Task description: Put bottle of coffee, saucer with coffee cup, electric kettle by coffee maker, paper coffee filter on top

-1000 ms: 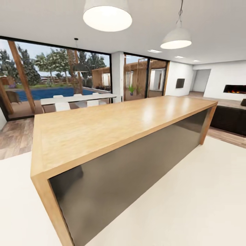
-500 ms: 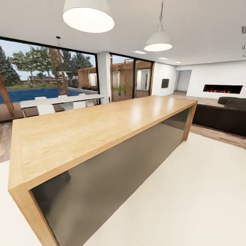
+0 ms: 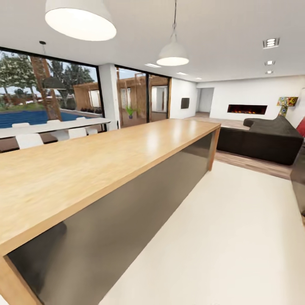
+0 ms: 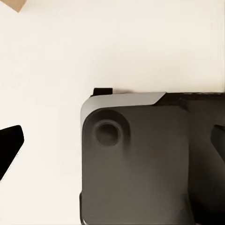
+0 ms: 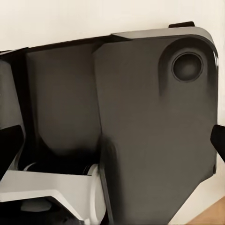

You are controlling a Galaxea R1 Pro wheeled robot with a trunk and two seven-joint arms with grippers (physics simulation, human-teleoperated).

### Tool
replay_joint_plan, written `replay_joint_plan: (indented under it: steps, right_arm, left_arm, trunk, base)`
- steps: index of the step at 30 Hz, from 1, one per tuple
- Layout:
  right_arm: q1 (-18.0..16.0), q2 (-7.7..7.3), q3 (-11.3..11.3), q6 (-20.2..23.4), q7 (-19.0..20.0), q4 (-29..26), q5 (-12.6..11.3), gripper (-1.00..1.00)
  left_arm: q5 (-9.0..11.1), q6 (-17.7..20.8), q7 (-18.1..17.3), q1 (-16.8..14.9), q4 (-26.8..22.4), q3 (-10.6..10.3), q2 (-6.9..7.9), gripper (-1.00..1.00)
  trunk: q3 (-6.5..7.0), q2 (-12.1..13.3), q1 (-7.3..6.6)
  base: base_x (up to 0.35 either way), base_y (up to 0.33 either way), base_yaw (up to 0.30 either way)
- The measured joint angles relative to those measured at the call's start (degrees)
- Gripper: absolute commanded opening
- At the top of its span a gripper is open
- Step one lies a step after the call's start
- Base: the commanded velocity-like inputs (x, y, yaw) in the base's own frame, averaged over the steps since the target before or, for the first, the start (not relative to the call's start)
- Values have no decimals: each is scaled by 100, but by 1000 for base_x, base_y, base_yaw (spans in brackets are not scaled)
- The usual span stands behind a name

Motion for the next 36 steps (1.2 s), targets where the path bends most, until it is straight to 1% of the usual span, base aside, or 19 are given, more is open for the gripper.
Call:
replay_joint_plan:
  steps: [36]
  right_arm:
    - [0, 0, 5, 0, 2, 1, 0, 100]
  left_arm:
    - [-1, -44, 0, 0, 23, 0, -6, 100]
  trunk:
    - [648, 1446, -792]
  base:
    - [0, 0, -282]
